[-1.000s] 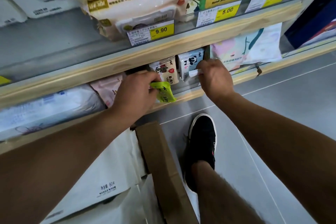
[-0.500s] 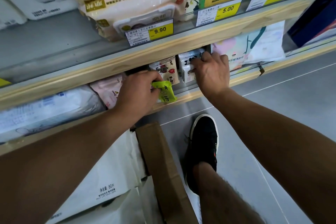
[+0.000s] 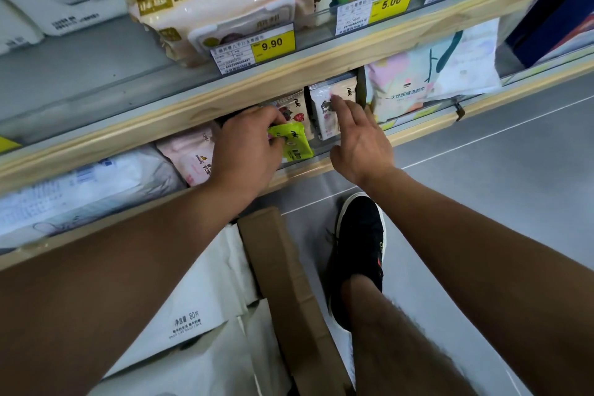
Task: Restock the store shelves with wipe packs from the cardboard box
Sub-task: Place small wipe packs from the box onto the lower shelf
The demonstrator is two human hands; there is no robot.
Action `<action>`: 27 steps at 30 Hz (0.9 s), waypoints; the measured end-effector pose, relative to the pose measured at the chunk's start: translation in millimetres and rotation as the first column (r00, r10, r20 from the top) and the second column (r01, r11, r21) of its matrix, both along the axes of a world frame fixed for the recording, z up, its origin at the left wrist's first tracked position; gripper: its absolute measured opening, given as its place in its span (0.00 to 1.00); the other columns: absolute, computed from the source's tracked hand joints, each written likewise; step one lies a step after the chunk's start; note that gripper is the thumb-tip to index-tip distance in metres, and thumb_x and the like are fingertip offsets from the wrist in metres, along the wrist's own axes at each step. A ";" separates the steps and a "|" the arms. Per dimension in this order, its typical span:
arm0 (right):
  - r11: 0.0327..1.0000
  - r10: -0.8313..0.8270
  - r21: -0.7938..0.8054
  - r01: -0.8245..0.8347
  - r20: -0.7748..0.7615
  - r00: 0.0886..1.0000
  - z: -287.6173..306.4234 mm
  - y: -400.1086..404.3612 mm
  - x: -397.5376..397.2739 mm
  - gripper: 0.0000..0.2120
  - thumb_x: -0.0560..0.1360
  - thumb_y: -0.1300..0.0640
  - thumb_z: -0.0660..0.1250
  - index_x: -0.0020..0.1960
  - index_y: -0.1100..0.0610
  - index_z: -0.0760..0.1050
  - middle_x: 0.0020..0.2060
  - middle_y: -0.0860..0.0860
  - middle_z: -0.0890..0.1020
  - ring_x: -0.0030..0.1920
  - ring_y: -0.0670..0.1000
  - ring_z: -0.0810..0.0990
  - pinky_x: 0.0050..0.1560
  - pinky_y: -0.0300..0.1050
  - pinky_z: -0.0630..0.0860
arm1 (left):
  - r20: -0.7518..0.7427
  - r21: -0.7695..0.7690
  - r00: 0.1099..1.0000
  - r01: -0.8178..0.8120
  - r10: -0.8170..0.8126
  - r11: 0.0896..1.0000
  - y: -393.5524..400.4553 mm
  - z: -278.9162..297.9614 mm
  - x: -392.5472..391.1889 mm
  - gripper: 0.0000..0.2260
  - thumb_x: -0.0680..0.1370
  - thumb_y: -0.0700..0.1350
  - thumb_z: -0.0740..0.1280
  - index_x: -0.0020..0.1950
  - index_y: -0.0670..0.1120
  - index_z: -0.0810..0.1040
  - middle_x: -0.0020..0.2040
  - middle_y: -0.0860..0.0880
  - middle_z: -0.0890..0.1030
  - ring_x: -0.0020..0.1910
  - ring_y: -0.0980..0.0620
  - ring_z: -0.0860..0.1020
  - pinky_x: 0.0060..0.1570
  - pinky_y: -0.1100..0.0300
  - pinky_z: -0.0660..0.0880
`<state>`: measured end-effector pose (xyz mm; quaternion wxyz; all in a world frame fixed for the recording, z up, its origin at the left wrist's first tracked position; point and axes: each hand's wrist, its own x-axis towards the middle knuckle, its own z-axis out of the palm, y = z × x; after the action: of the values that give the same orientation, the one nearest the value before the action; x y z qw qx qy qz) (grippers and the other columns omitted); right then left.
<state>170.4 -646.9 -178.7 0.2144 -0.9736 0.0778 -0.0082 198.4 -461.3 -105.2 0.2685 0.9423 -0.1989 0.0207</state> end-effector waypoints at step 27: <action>1.000 -0.013 -0.009 0.012 -0.052 0.999 -4.3 11.3 -16.1 0.39 0.71 0.57 0.68 0.77 0.55 0.52 0.75 0.53 0.56 0.74 0.57 0.58 0.71 0.50 0.62 | 0.145 0.124 0.976 -0.179 0.161 0.976 -41.8 -62.0 35.6 0.12 0.73 0.43 0.68 0.56 0.48 0.80 0.54 0.43 0.81 0.54 0.38 0.76 0.55 0.49 0.71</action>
<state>154.3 -635.6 -183.0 0.2080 -0.9739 0.0894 0.0156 234.0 -503.1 -167.2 0.1868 0.9685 -0.1357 0.0931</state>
